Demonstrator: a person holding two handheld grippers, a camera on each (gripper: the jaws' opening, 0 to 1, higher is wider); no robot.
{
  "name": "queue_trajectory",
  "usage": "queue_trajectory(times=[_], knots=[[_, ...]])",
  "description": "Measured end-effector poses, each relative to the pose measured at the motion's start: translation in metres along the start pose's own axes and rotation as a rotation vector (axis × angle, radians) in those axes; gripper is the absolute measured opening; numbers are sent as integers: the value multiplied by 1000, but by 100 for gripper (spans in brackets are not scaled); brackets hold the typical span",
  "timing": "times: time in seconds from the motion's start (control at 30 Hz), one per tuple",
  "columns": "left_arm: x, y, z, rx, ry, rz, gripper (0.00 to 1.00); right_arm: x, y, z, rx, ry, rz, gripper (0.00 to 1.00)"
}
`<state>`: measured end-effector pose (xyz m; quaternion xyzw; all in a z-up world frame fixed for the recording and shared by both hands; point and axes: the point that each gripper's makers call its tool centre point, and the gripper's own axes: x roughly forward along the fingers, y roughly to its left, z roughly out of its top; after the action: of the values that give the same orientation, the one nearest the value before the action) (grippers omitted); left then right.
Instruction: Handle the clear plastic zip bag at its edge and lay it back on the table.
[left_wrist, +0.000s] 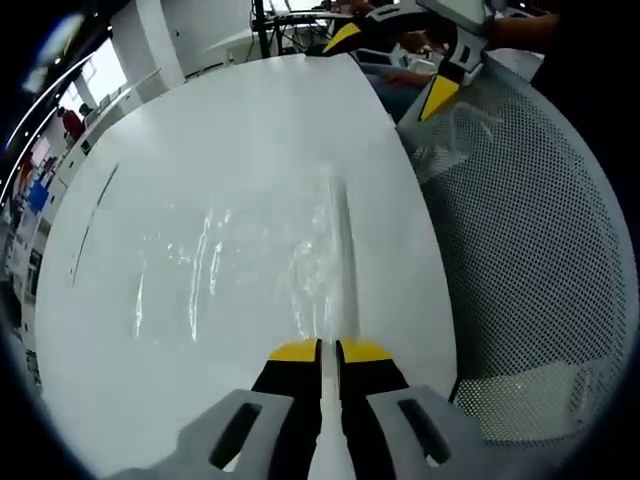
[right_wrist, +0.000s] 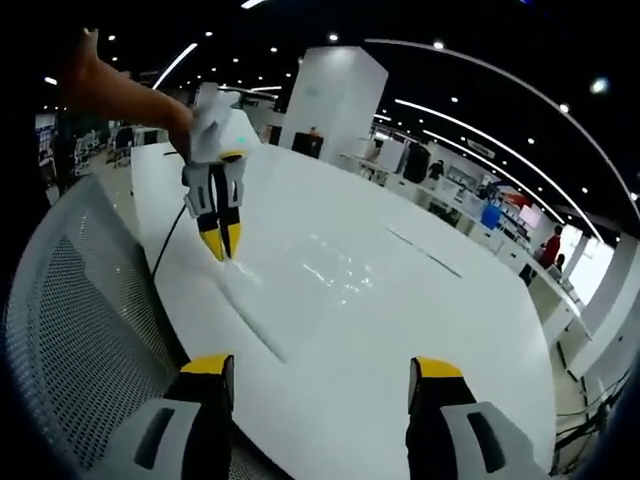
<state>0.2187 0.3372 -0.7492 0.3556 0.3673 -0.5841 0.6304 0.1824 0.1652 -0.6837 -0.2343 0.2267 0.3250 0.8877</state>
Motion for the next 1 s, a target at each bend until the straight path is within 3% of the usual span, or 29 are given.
queue_trajectory(times=[0.37,0.73,1.0], knots=[[-13,-11,6,-20,-23,-3,2,5,12,25,-22,-63,46,59],[-20,-14,12,-58,-44,11,2,10,24,32,-83,-76,70,54],[-25,-15,20,-65,-57,18,2,11,24,37,-74,-92,78,54]])
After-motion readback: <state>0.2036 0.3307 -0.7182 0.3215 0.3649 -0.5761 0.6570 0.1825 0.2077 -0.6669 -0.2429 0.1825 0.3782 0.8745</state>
